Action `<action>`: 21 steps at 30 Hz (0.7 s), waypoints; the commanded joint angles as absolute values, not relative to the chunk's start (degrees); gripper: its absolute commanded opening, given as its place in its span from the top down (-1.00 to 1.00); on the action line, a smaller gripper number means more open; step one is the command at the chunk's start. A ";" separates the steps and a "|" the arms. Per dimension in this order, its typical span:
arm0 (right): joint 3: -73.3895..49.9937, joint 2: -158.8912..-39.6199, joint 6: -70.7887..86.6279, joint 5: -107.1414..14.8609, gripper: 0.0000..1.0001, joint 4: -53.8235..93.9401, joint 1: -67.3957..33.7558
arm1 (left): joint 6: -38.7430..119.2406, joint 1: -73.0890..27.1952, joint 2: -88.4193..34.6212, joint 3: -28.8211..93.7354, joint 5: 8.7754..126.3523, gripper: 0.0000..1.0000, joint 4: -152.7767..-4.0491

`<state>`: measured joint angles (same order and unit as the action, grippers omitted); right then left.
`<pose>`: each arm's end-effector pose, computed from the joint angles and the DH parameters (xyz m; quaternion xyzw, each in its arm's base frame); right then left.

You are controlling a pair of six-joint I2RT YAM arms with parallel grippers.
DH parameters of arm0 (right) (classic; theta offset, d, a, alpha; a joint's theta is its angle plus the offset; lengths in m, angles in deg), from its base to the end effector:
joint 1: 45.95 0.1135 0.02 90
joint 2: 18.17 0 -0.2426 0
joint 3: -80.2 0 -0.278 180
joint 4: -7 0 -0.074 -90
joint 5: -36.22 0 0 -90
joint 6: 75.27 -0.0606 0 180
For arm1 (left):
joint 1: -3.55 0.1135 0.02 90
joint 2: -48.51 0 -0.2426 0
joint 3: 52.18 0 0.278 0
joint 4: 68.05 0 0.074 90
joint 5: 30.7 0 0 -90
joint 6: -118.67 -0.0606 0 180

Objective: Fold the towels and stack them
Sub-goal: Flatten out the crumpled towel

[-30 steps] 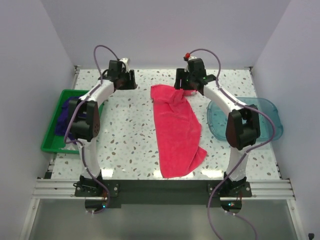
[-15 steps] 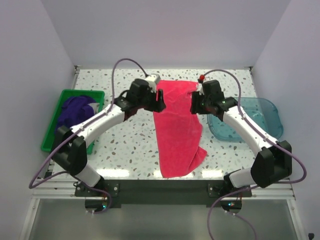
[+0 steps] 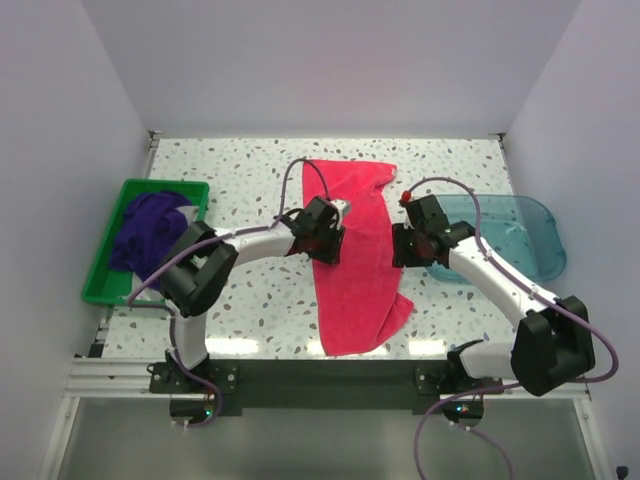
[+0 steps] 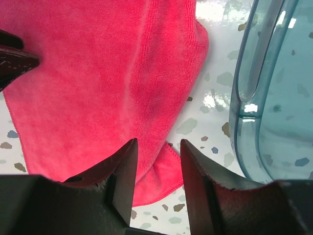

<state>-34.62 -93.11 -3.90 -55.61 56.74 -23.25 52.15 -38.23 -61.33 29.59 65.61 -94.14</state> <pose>0.2768 0.1137 0.1847 -0.0301 0.9642 0.0784 0.2515 0.3134 -0.2890 0.1021 0.1678 0.9353 -0.2098 0.2305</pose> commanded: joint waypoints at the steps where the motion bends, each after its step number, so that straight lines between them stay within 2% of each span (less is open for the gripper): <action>1: -36.26 -91.65 -4.95 -54.57 0.13 56.82 -22.39 | 52.75 -39.51 -63.98 29.20 63.18 0.31 -95.45; 4: -36.44 -91.91 -4.95 -54.75 0.13 57.60 -21.60 | 53.89 -39.43 -63.39 26.84 59.49 0.43 -100.11; 9: -36.97 -91.83 -4.86 -55.28 0.18 59.19 -19.32 | 54.95 -37.85 -55.93 19.63 54.47 0.42 -102.75; 18: -40.39 -92.88 -9.61 -54.75 0.22 57.61 -10.45 | 51.79 -34.51 -46.51 13.46 52.01 0.03 -104.25; 21: -42.06 -93.41 -10.93 -54.48 0.26 56.03 -8.51 | 51.34 -32.66 -45.80 13.64 52.18 -0.04 -104.42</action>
<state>-40.50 -92.89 -8.01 -55.28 57.59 -9.76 53.12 -34.49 -47.41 14.59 54.53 -101.07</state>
